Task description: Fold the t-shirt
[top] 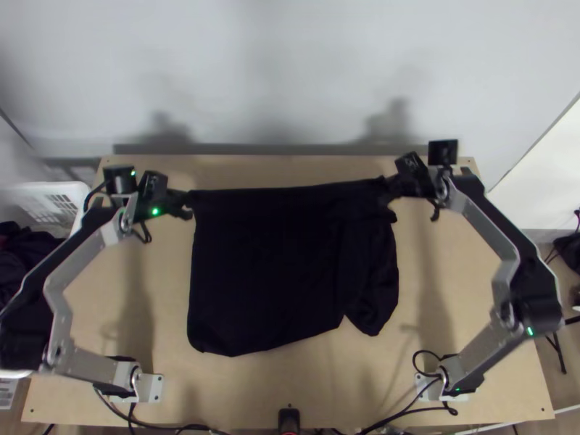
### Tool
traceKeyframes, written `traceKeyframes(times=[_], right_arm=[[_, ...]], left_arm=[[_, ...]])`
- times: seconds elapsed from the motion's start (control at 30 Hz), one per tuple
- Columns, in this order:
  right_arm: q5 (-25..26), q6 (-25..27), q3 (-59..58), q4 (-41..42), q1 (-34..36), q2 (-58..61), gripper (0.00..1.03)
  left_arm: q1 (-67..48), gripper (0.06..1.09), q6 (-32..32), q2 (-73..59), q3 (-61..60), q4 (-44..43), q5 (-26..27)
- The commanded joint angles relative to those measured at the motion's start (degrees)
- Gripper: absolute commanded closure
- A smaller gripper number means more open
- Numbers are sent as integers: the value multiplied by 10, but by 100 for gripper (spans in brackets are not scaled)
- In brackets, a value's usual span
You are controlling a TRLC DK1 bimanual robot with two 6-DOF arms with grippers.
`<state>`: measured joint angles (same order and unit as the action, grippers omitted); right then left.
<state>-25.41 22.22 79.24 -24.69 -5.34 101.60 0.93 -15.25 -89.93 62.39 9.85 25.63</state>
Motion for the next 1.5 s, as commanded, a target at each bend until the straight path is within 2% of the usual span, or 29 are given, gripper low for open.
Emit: traceKeyframes(times=[0.0,0.37,0.63,0.67,0.7,0.8,0.83,0.9,1.03,1.1,1.2,1.3,1.47], right_arm=[[-4,12,-152,2,-5,-91,100],[-4,11,-294,16,-8,-129,100],[-4,12,-319,16,-4,-143,100],[-3,12,-319,17,-4,-143,97],[-3,9,-318,17,-2,-142,89],[1,2,-316,17,2,-137,71],[1,2,-316,18,3,-136,69],[1,1,-317,18,3,-137,63],[1,-9,-318,17,3,-141,27],[1,-10,-320,12,3,-158,16],[2,-18,-327,7,4,-212,8],[2,-27,-333,-20,15,-277,7],[4,12,-397,-73,16,-334,8]], left_arm=[[-24,104,-15,72,-111,1,2],[-42,104,-29,99,-202,32,3],[-36,102,-27,116,-248,31,3],[-37,94,-25,114,-248,32,3],[-40,82,-25,114,-247,31,3],[-47,41,-25,101,-242,31,1],[-49,29,-25,99,-241,31,0],[-52,13,-23,98,-242,31,1],[-51,11,-3,112,-242,20,0],[-45,11,5,133,-242,19,-1],[-32,10,14,182,-243,31,-1],[-25,11,14,252,-244,79,-1],[-104,11,-62,328,-268,227,-2]])
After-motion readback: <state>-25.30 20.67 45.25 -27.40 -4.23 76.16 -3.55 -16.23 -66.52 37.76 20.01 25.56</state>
